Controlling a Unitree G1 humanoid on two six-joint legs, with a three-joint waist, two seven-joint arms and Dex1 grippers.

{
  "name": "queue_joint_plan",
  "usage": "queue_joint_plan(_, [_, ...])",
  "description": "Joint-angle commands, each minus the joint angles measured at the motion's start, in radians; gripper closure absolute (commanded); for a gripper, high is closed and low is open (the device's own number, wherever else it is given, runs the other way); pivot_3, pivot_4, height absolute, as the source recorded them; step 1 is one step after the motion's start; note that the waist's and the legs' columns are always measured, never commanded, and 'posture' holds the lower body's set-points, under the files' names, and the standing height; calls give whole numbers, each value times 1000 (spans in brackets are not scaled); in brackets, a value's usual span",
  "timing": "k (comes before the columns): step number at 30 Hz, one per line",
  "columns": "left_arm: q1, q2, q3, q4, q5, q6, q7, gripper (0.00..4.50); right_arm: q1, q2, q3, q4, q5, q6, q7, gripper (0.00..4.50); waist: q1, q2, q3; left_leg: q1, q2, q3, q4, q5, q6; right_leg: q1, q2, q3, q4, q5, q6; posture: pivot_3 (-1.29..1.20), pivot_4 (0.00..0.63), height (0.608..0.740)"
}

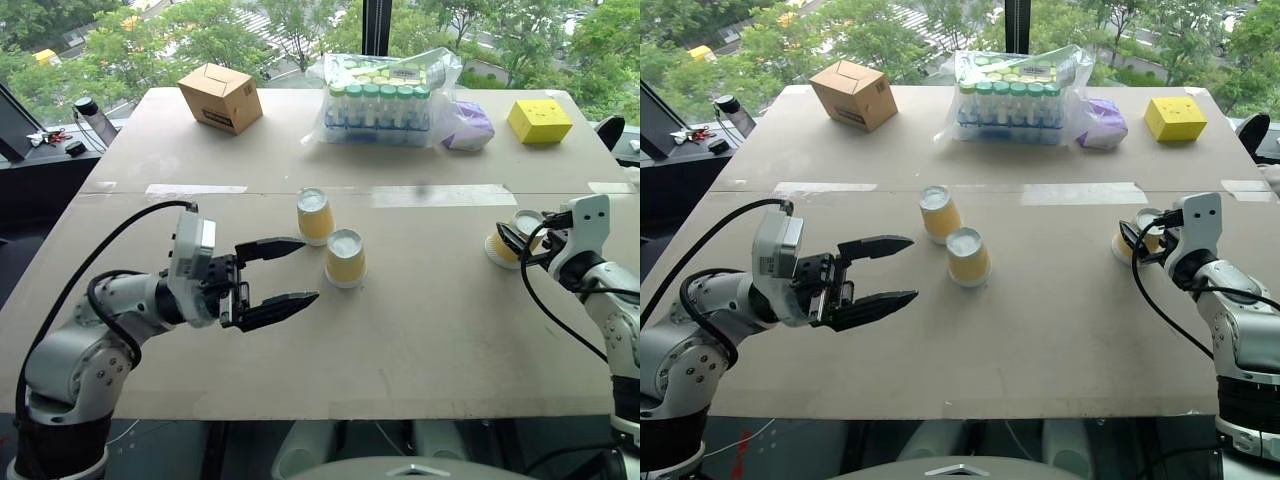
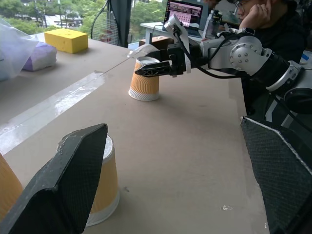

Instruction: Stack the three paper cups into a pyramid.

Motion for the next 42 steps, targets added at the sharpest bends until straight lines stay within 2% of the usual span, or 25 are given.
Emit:
queue_joint_plan(1, [16,8,38,-41,-23,-25,-1,0,-18,-4,-22,-17,14,-8,6,1424,0,0,0,0,0,0,0,0,0,0,0,0,0,0,0,0,150,740])
queue_joint_plan(3, [26,7,45,-40,-19,-30,-2,0,-19,-8,-19,-19,15,-15,14,2196,0,0,0,0,0,0,0,0,0,0,0,0,0,0,0,0,150,740])
queue_joint_plan(6, [45,-8,57,-36,-6,-56,4,0,-21,-14,-16,-45,38,-17,49,2196,0,0,0,0,0,0,0,0,0,0,0,0,0,0,0,0,150,740])
queue_joint_plan(10, [107,-31,94,3,3,-102,-14,0,-40,-28,53,-204,189,48,201,2196,-11,2,1,0,0,0,-1,0,0,0,0,1,-1,0,0,0,150,740])
queue_joint_plan(12, [132,-15,111,34,-2,-110,-61,0,-74,-32,130,-247,186,70,223,2196,-24,2,1,1,1,0,-2,0,0,0,0,1,-1,0,0,0,150,740])
queue_joint_plan(17, [160,-7,148,74,-10,-115,-89,0,-135,-14,334,-290,131,69,259,2196,-20,1,1,0,1,0,-2,0,0,0,1,0,-2,0,0,0,150,740])
queue_joint_plan(20, [187,-9,159,61,-16,-116,-91,0,-152,1,409,-273,88,42,269,2196,-22,1,1,0,1,-1,-3,0,0,-1,0,-1,-3,0,0,0,150,740])
queue_joint_plan(31, [249,-13,179,23,-19,-124,-86,0,-188,19,518,-205,1,-40,339,2196,-23,1,1,-1,1,-1,-4,0,0,-2,0,-1,-3,0,0,0,150,740])
queue_joint_plan(42, [277,-11,191,-8,-28,-120,-79,0,-234,50,556,-104,-61,-113,406,2196,-23,1,1,-1,1,-1,-4,0,0,-2,0,-1,-3,0,0,0,150,740])
